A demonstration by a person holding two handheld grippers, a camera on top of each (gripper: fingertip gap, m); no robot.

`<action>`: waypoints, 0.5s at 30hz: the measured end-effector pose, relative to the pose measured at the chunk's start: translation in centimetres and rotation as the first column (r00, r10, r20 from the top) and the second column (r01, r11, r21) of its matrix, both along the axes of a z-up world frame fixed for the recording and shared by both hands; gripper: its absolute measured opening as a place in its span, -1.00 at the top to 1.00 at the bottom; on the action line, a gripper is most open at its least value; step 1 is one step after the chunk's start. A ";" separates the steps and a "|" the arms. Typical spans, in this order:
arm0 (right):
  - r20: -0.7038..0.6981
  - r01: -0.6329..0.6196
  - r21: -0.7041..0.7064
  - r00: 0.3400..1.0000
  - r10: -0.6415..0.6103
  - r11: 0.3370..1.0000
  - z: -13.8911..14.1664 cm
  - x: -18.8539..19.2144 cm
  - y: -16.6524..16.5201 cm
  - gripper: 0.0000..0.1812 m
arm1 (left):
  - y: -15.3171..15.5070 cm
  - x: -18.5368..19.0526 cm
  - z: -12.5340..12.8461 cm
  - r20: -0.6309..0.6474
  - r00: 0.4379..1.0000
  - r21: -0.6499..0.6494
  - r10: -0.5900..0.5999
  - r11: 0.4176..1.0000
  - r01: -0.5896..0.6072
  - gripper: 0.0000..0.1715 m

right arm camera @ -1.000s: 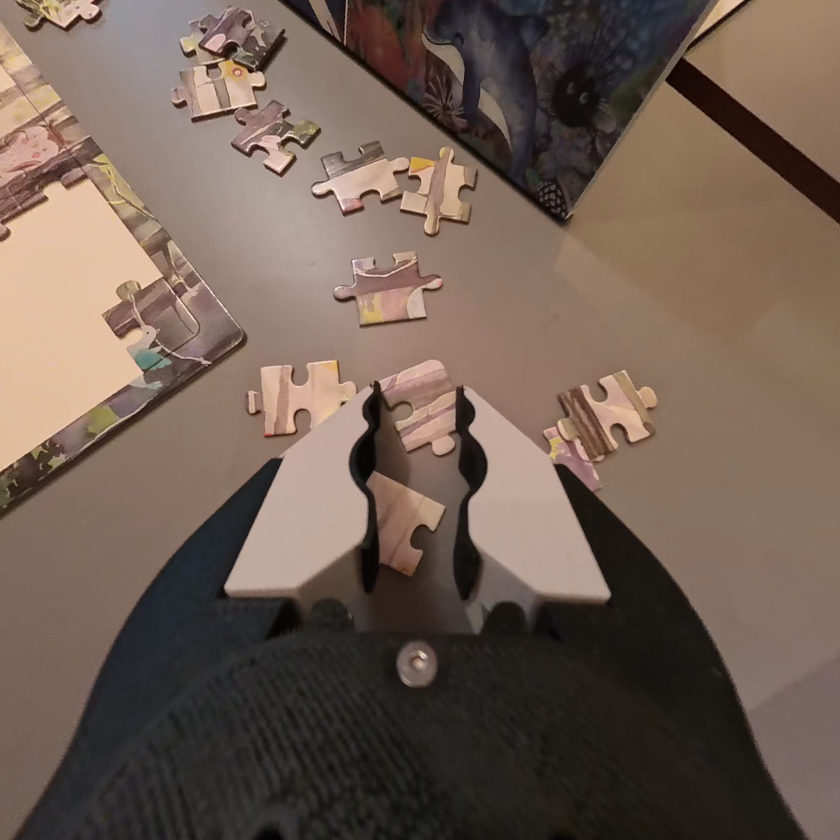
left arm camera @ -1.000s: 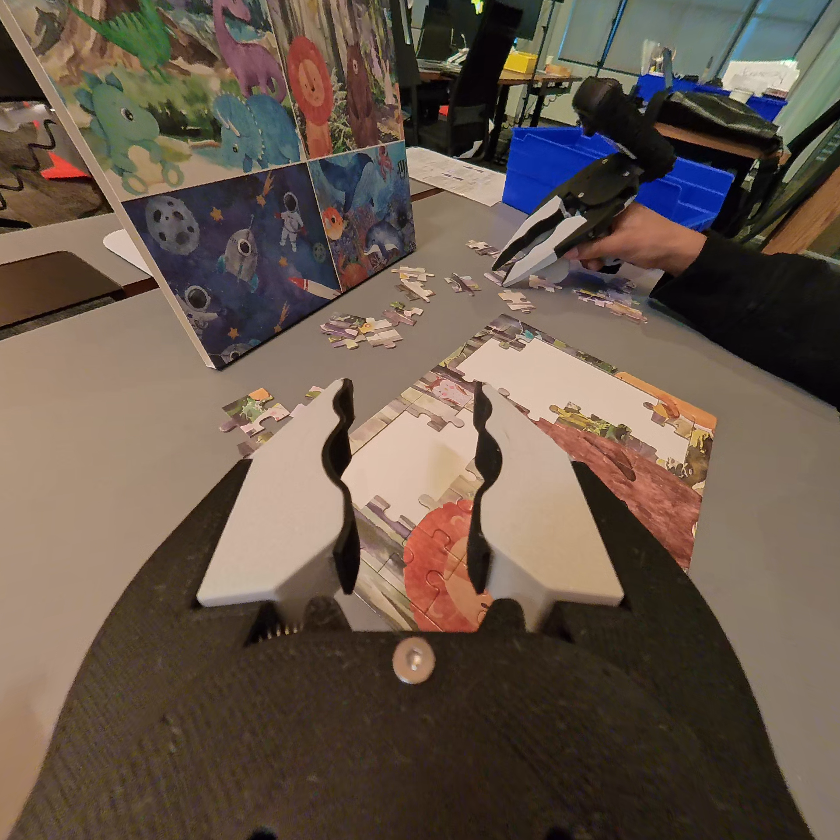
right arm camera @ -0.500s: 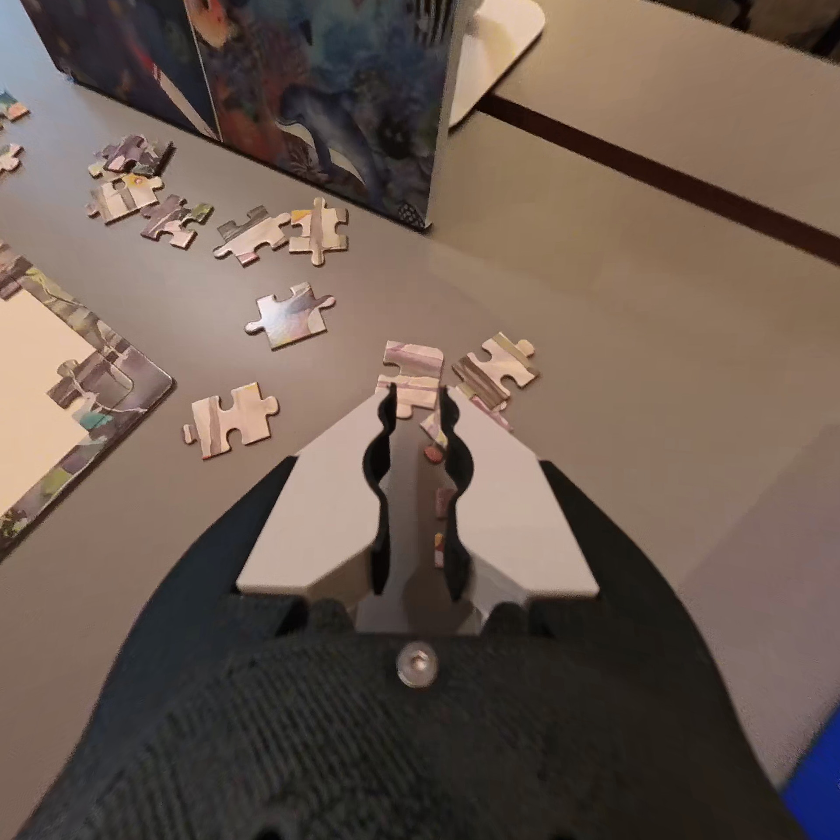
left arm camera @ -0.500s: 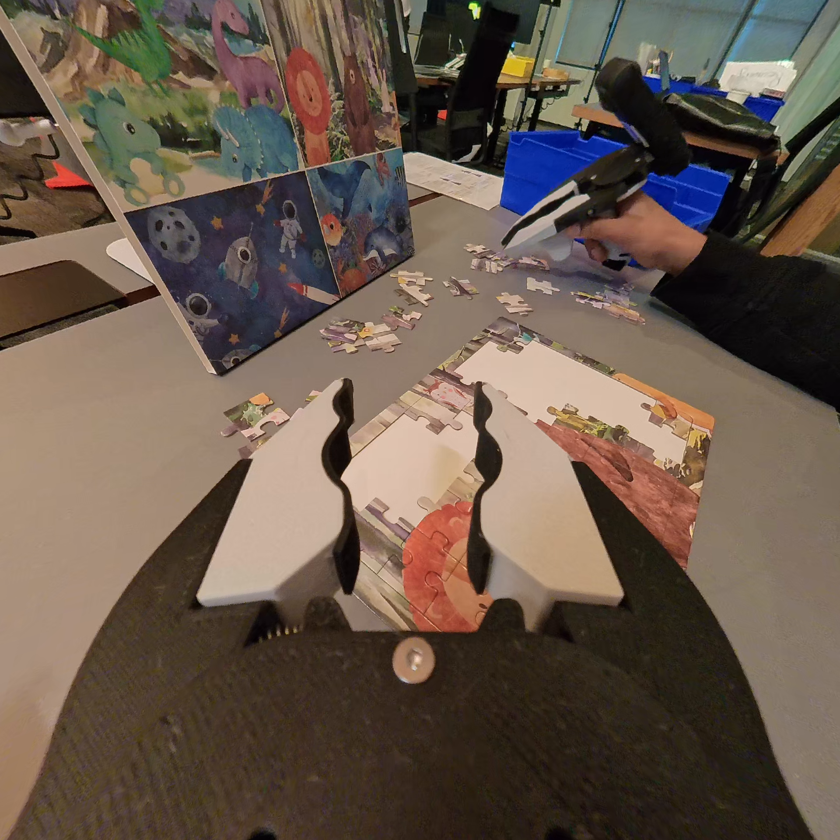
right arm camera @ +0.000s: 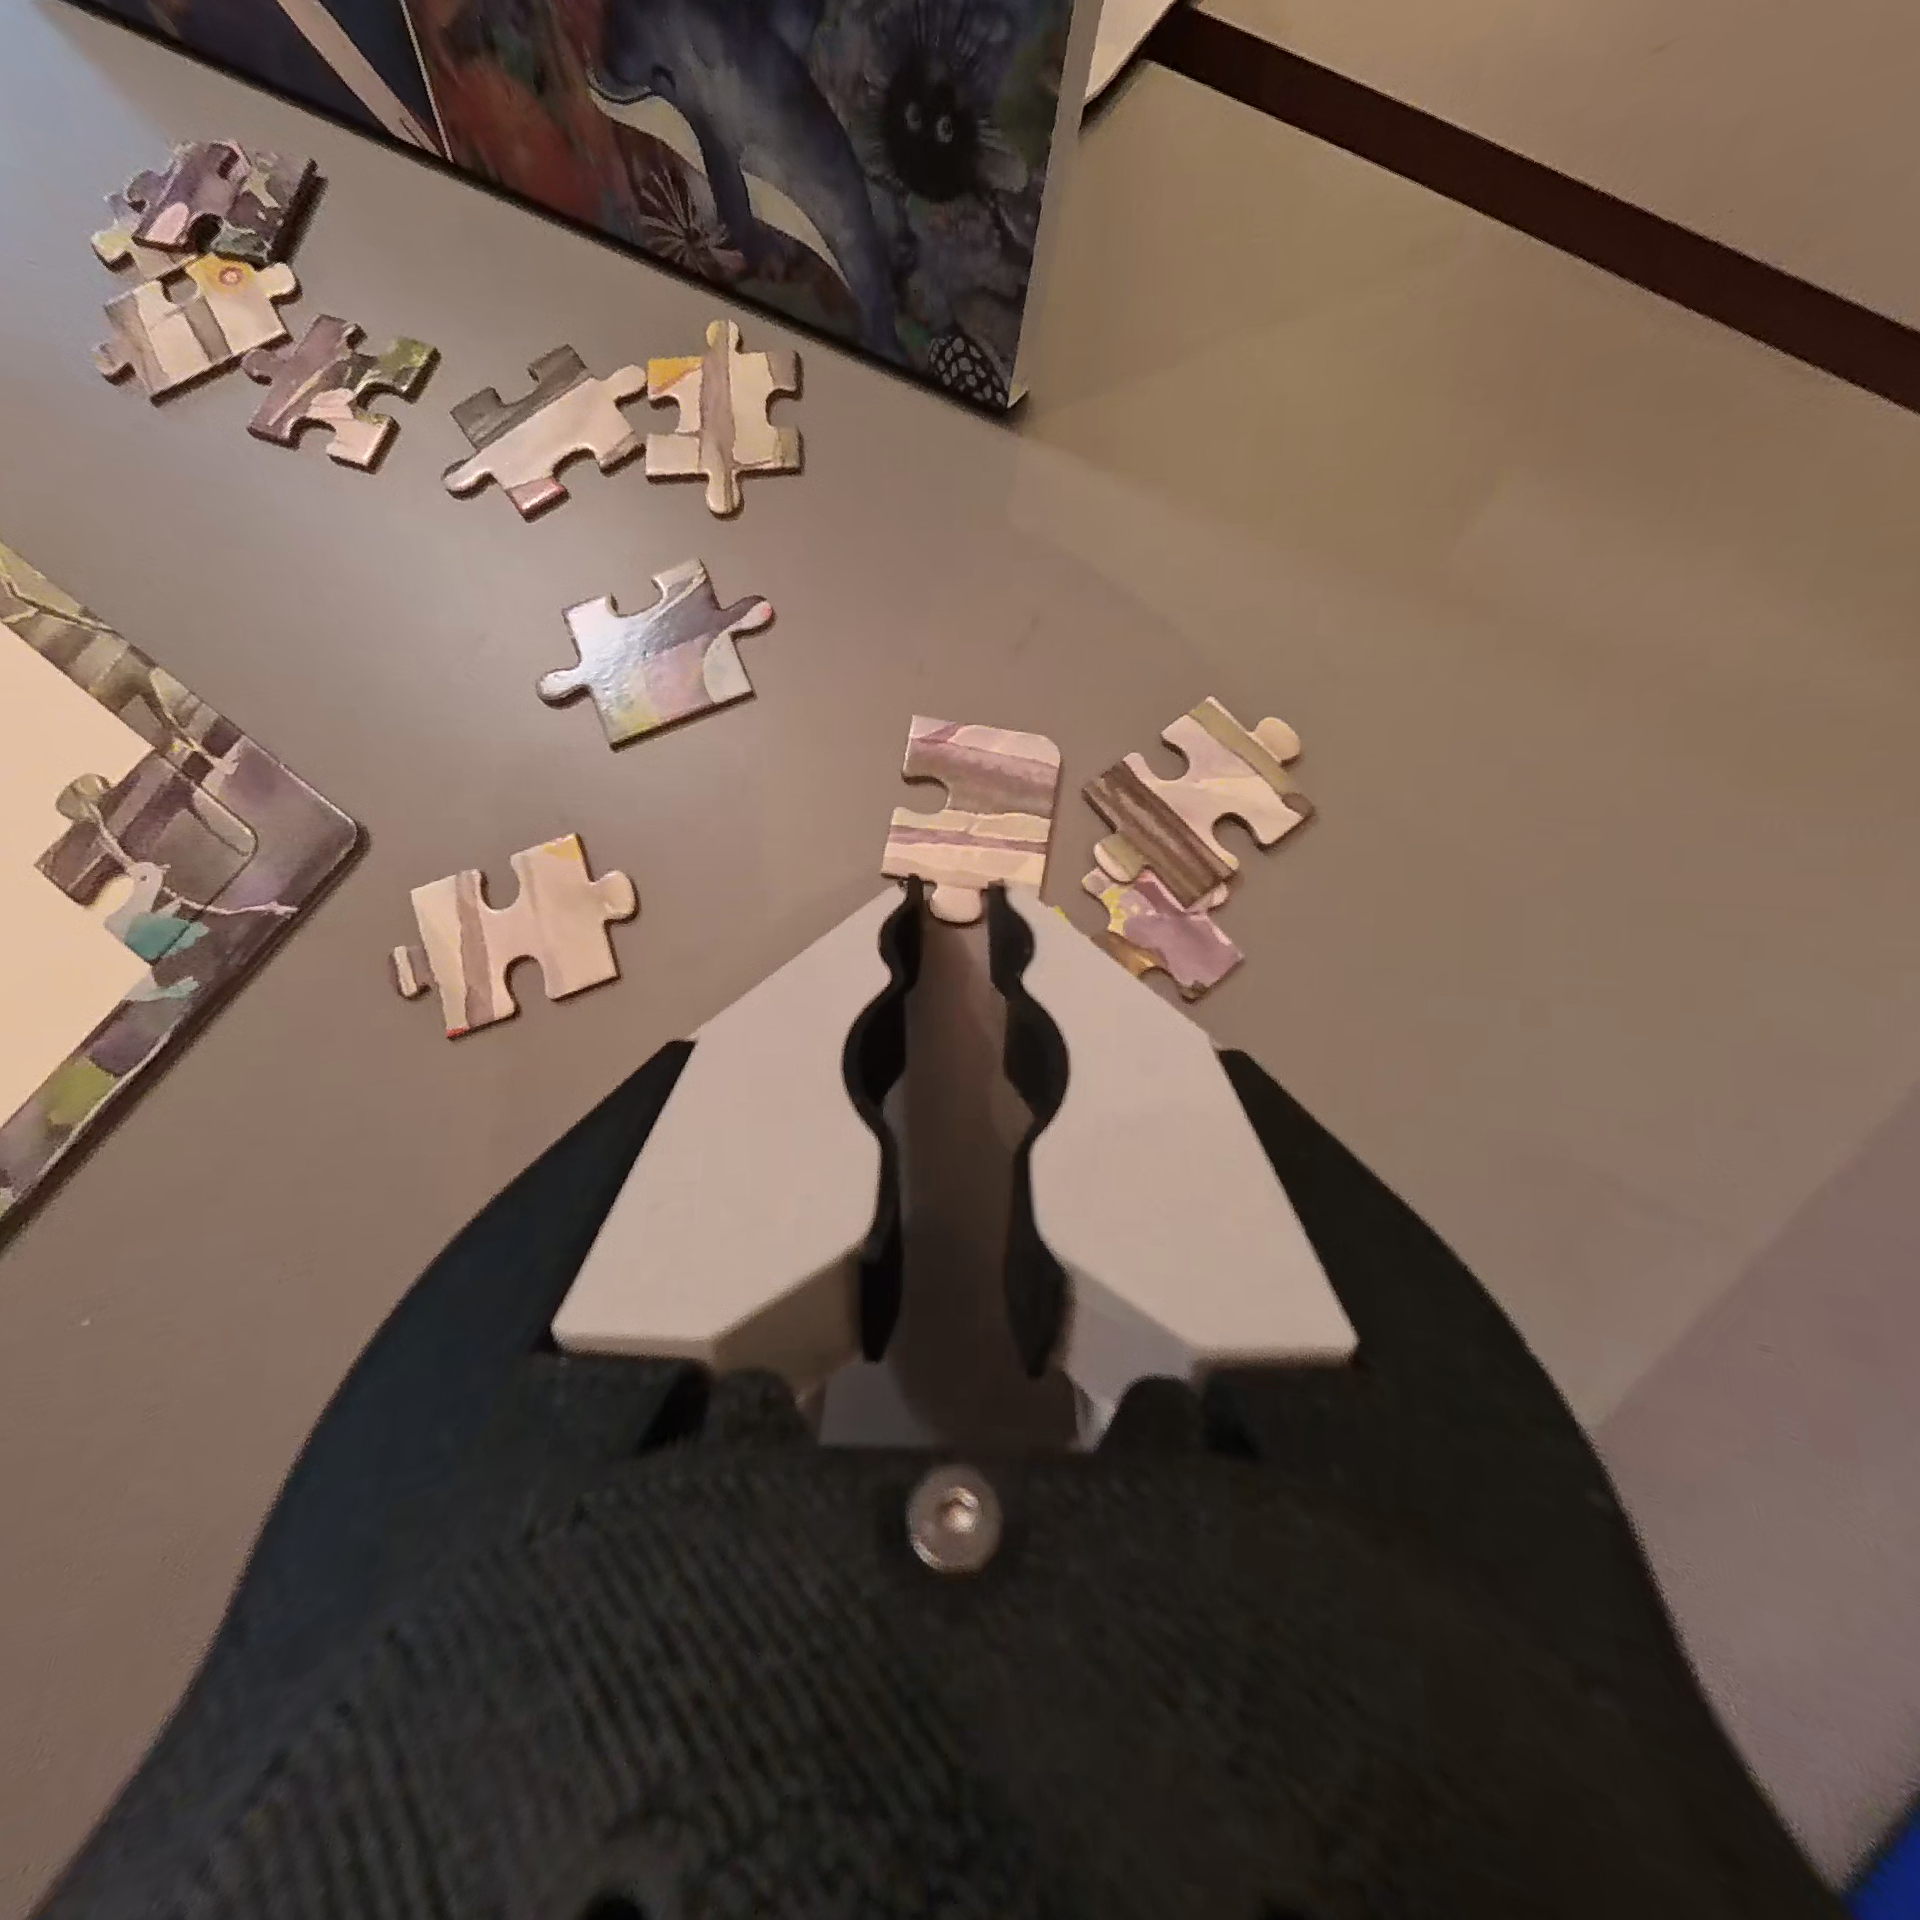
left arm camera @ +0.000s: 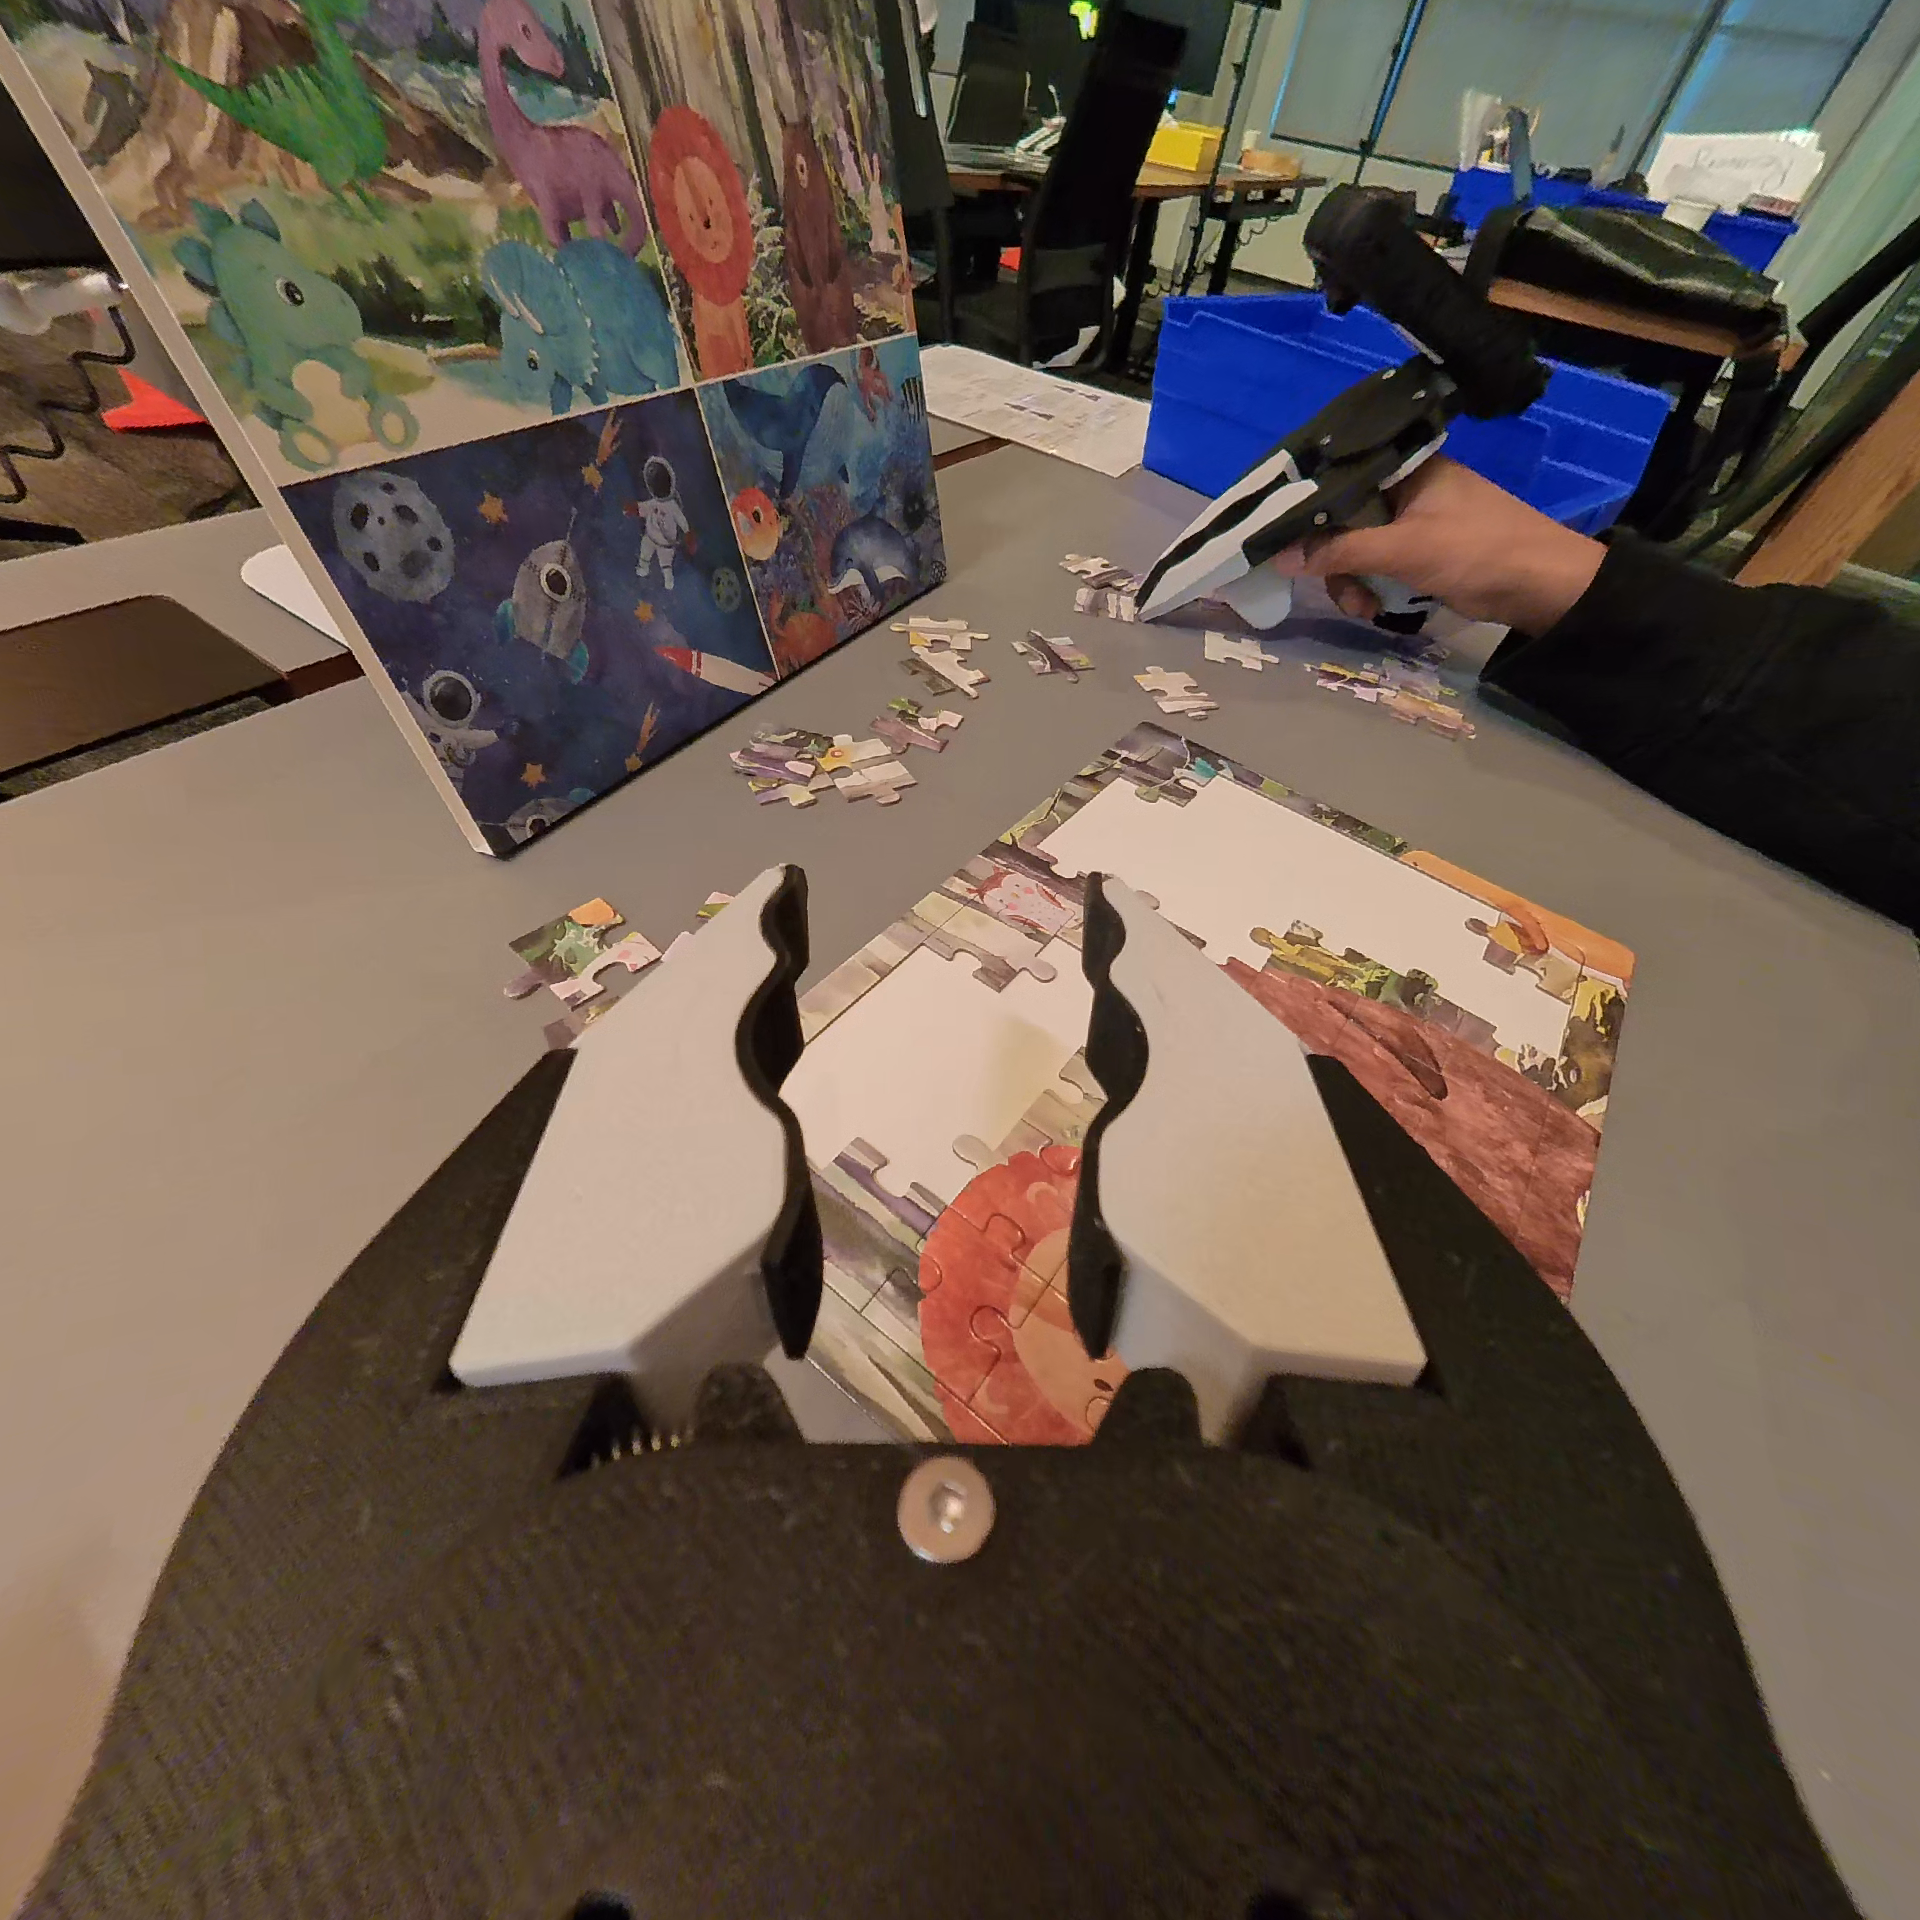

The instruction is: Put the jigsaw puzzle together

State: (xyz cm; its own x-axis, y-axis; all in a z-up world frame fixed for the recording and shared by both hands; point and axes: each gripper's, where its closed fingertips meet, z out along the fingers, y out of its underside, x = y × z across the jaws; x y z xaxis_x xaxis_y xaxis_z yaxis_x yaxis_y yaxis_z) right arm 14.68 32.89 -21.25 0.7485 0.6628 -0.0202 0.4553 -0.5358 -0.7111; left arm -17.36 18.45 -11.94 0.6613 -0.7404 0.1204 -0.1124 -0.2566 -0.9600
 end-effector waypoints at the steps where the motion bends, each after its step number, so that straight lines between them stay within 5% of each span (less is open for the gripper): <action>1: -0.002 -0.006 -0.004 1.000 0.006 1.000 0.0 -0.1 -0.1 0.92 | 0.0 0.0 0.0 0.001 1.000 0.001 0.000 1.000 0.000 0.40; 15: -0.064 -0.063 0.079 0.996 0.068 0.995 2.6 -2.1 -1.0 1.00 | 0.0 -0.1 0.2 0.005 1.000 0.005 0.003 1.000 -0.003 0.40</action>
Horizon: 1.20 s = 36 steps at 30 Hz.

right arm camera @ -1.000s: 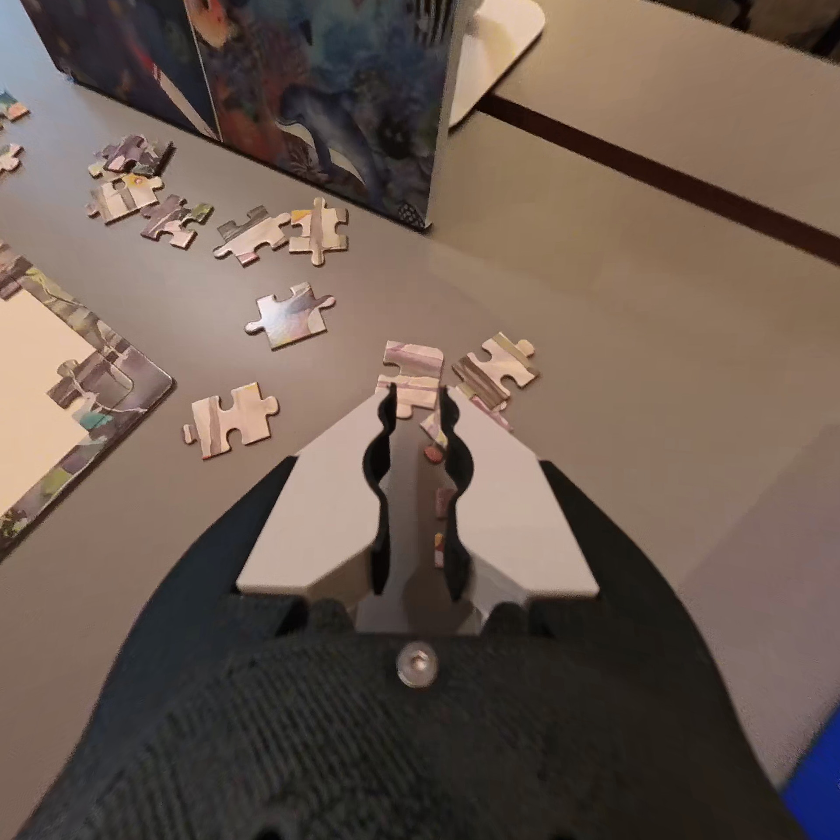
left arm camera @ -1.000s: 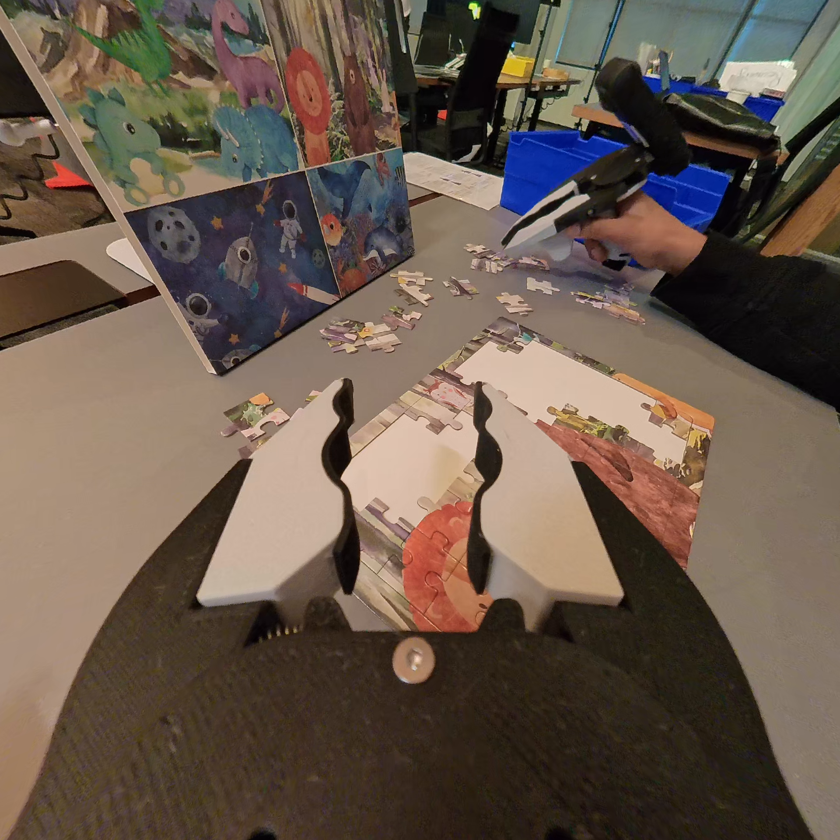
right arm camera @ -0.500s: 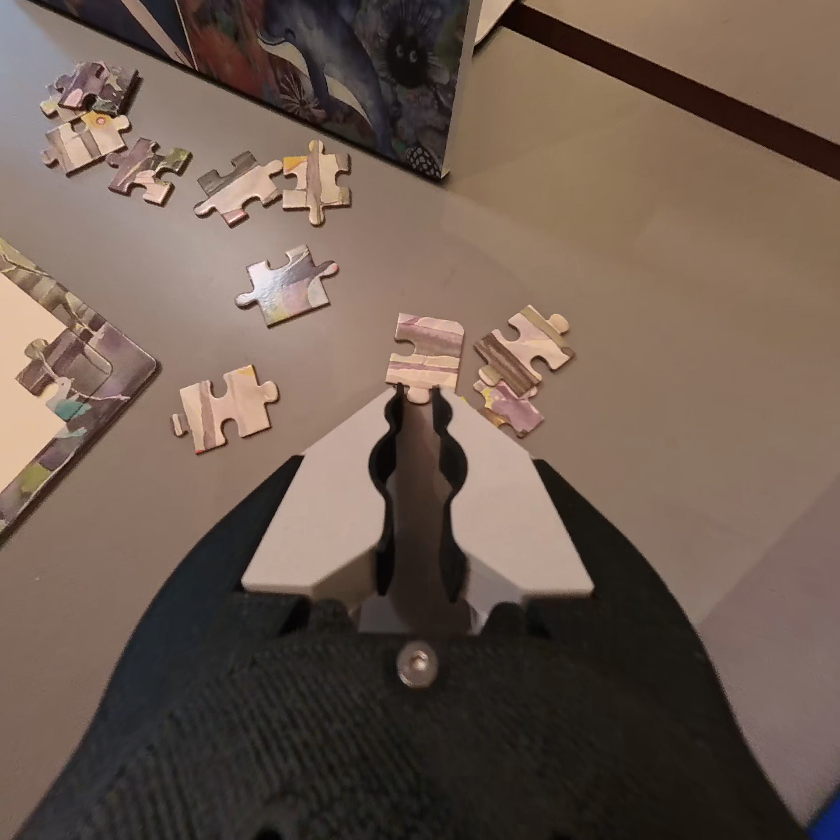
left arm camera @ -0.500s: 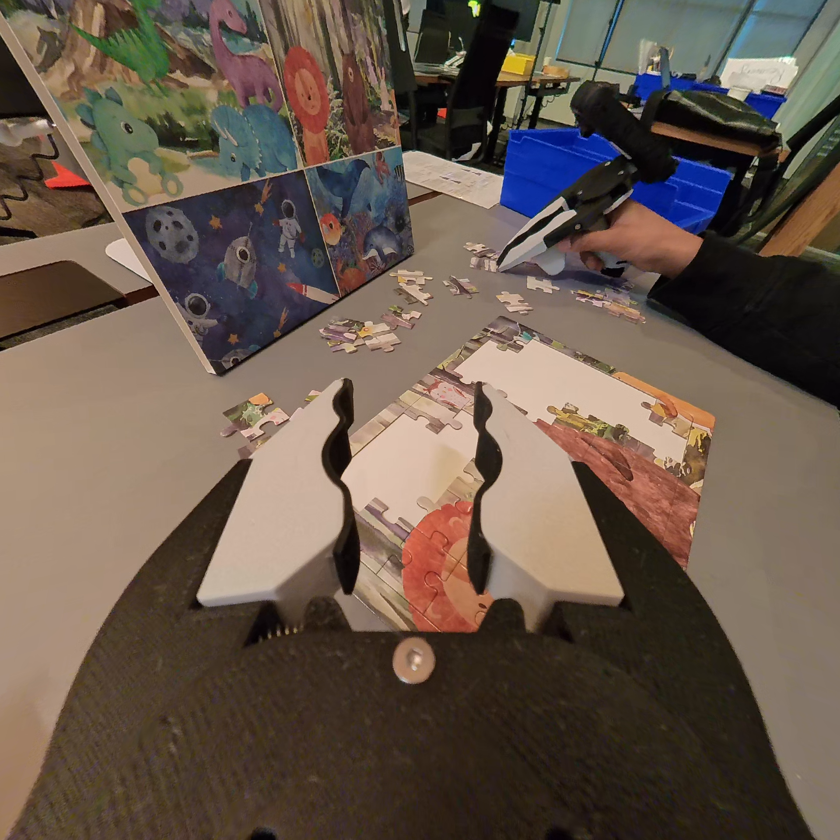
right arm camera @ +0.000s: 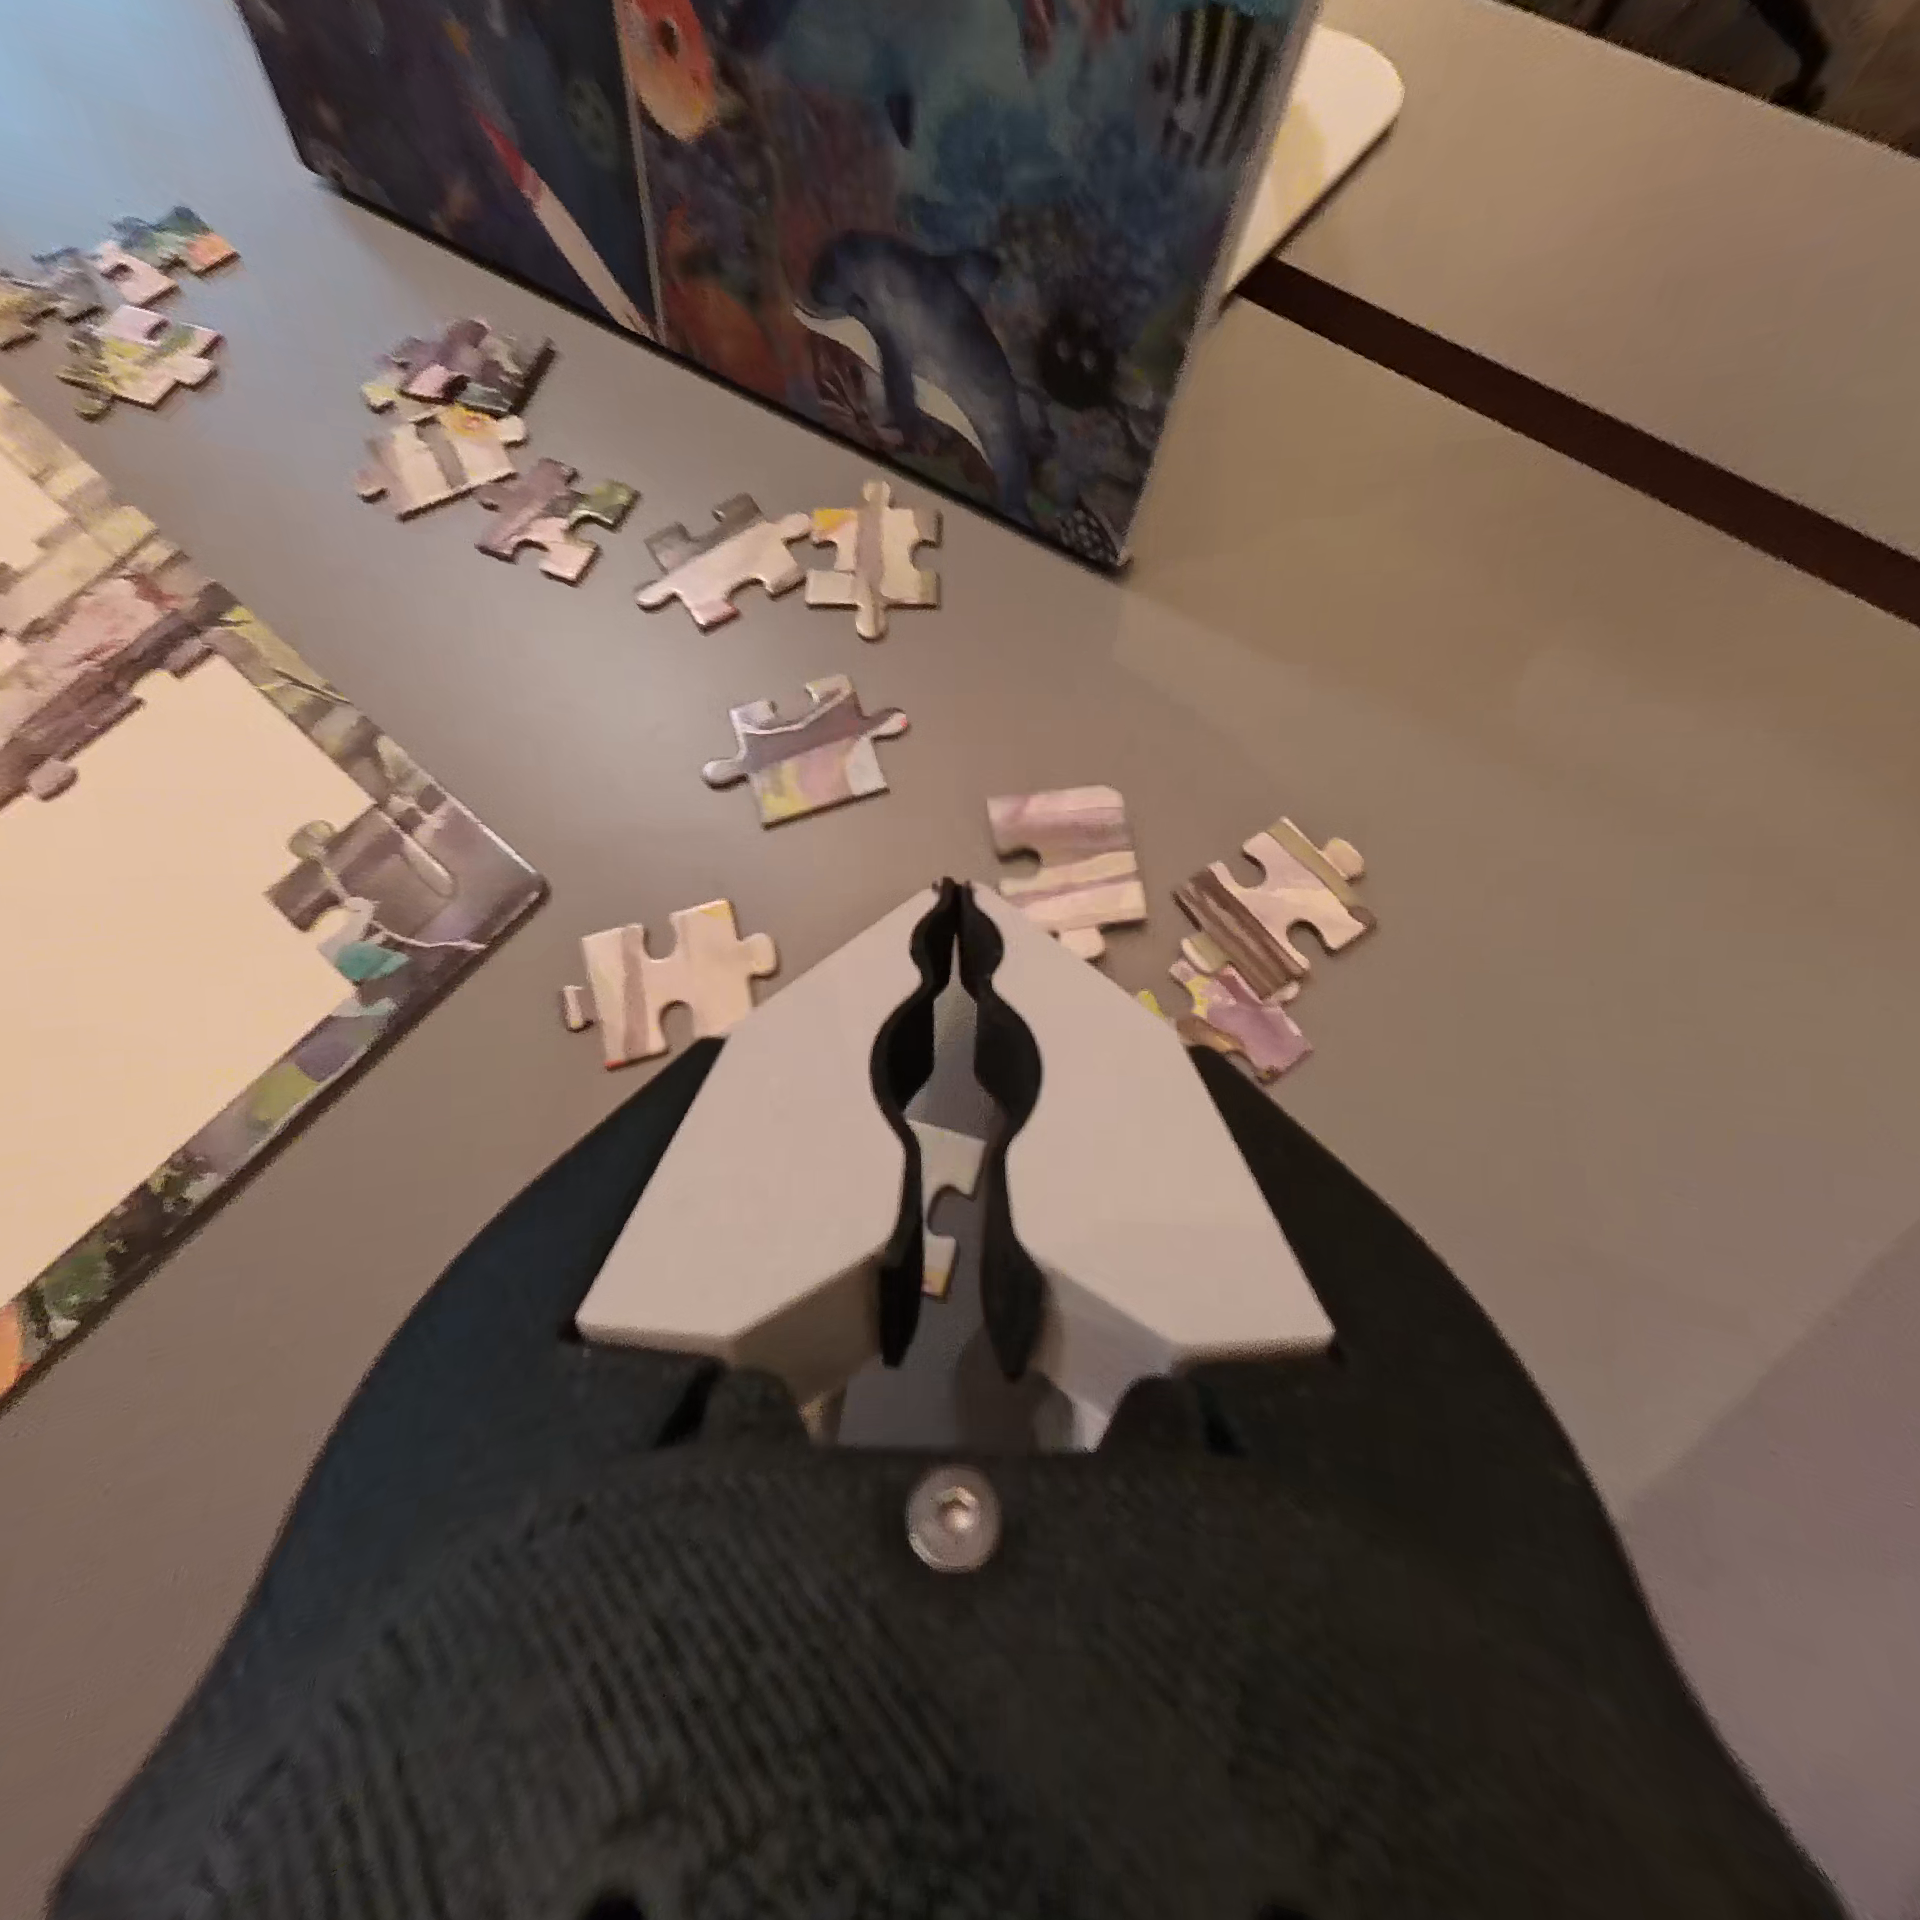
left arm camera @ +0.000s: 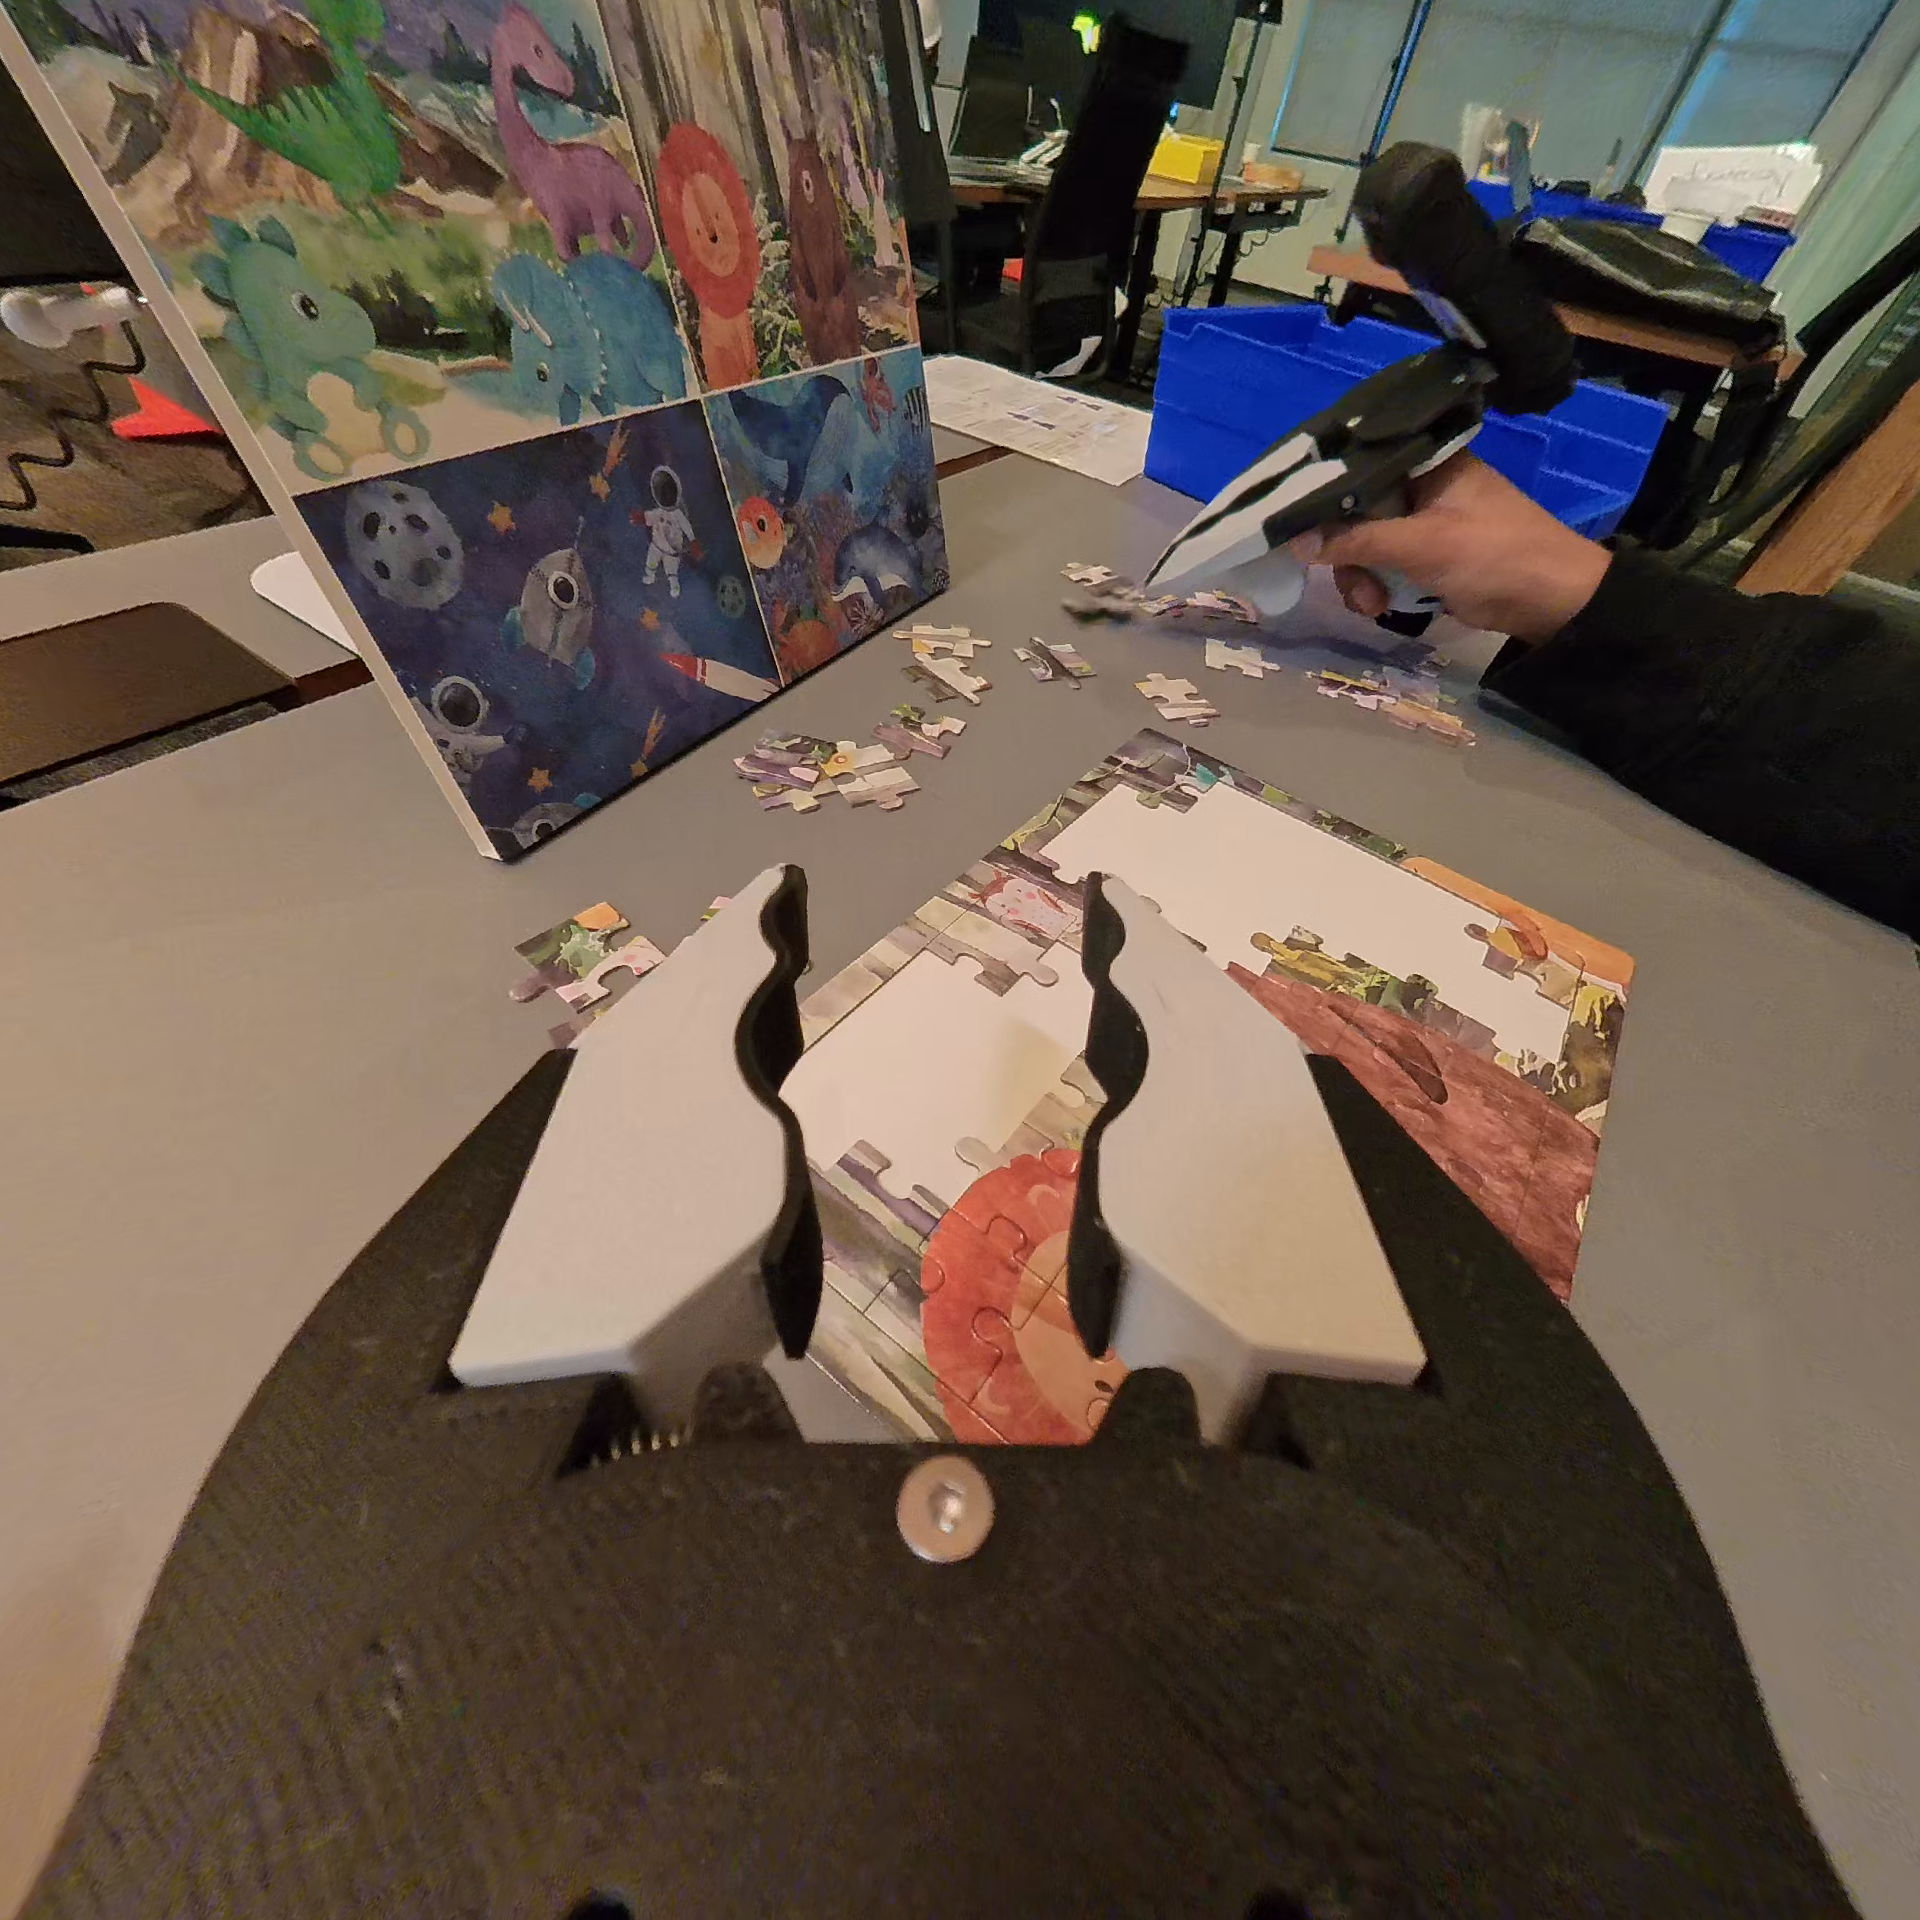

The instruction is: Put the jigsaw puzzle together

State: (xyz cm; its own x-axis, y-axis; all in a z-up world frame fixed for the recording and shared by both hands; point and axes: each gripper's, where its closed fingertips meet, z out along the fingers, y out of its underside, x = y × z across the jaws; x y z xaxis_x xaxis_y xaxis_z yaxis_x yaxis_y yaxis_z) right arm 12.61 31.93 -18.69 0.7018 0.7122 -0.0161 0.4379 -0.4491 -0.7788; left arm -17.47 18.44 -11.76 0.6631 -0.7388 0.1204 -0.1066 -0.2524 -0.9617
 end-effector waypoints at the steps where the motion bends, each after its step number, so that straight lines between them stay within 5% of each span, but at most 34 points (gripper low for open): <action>1: 0.000 -0.009 0.007 1.000 0.009 1.000 0.2 -0.3 -0.2 1.00 | 0.0 0.0 0.0 -0.001 1.000 -0.001 0.000 1.000 0.000 0.40; 5: 0.039 -0.010 0.073 0.999 0.007 0.997 0.9 -0.4 0.1 0.97 | 0.0 0.1 -0.2 -0.004 1.000 -0.005 -0.002 1.000 0.002 0.40; 7: 0.031 -0.009 0.089 0.999 0.006 0.996 0.9 -0.2 1.0 0.72 | 0.0 0.1 -0.2 -0.002 1.000 -0.007 -0.002 1.000 0.002 0.40; 13: 0.029 -0.016 -0.042 0.999 0.017 0.999 -2.4 0.8 2.2 0.52 | 0.2 0.0 -0.5 0.000 1.000 -0.018 -0.001 1.000 0.001 0.40; 17: 0.050 -0.033 -0.033 0.998 0.035 0.999 -2.5 0.9 2.4 0.67 | 0.2 0.1 -0.7 0.003 1.000 -0.026 -0.003 1.000 0.003 0.40; 33: 0.017 -0.093 0.023 0.996 0.092 0.995 -0.3 -1.1 0.9 0.70 | 0.2 0.0 -0.6 0.000 1.000 -0.021 -0.003 1.000 0.003 0.40; 34: -0.001 -0.117 0.032 0.993 0.117 0.993 0.3 -1.7 0.4 1.00 | 0.2 0.1 -0.6 0.001 1.000 -0.022 -0.004 1.000 0.004 0.40; 36: -0.047 -0.147 0.078 0.987 0.151 0.986 1.9 -3.1 -0.5 1.00 | 0.2 0.2 -0.6 0.008 1.000 -0.029 -0.009 1.000 0.009 0.40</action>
State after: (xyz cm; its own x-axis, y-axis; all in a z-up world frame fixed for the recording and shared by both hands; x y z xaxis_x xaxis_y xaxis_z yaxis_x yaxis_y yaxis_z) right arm 9.51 31.45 -16.84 0.5871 0.8095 0.0067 0.4536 -0.3221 -0.8309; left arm -17.30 18.60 -12.38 0.6553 -0.7409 0.1472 -0.1015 -0.2794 -0.9548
